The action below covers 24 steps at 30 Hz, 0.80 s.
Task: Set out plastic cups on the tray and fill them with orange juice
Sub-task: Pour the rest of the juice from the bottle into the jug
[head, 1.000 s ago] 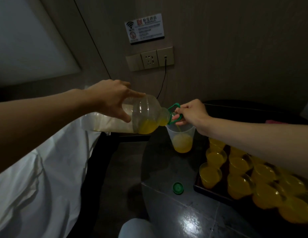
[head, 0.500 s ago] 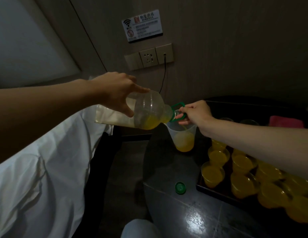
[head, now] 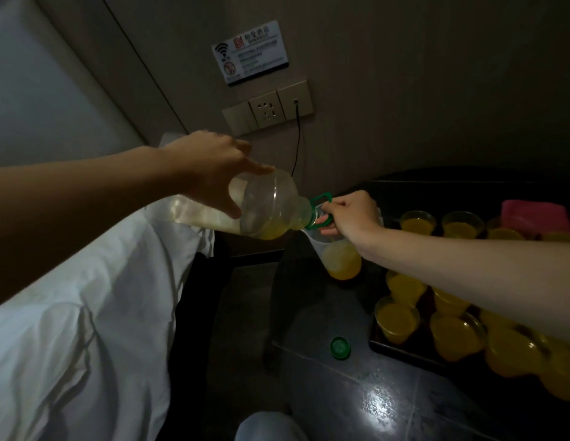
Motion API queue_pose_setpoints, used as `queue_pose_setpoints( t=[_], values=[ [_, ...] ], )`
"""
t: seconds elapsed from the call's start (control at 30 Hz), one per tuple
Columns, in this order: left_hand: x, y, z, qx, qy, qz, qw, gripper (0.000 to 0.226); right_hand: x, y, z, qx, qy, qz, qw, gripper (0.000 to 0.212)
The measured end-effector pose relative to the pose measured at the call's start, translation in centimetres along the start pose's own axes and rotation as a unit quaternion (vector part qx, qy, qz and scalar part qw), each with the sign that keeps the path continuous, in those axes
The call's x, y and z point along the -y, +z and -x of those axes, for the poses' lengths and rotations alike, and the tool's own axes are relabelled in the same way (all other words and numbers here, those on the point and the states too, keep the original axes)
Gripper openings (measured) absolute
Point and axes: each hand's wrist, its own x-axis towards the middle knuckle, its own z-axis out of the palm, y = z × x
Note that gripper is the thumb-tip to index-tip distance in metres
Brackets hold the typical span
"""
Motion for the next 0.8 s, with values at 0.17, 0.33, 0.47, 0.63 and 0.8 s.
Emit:
queue_pose_setpoints(
  t=[0.17,0.33,0.47,0.63,0.8],
  values=[
    [0.1,-1.7,-0.4,0.013,0.026,-0.031,0.999,0.102,-0.5,0.8,0.3,-0.003,0.014,-0.03,0.999,0.031],
    [-0.4,-3.8,-1.5,0.03,0.06,-0.087,0.994,0.103,-1.2,0.7,0.5,-0.013,0.036,-0.062,0.997,0.02],
    [-1.0,-5.4,-2.8,0.032,0.077,-0.12,0.989,0.104,-1.8,0.3,0.1,-0.031,0.041,-0.08,0.996,0.018],
    [-1.8,-7.3,-4.1,0.037,0.091,-0.159,0.982,0.103,-1.9,-0.2,-0.3,-0.045,0.043,-0.089,0.994,0.017],
    [-2.2,-8.4,-4.5,0.051,0.096,-0.185,0.977,0.104,-2.2,0.1,-0.6,-0.053,0.046,-0.082,0.994,0.016]
  ],
)
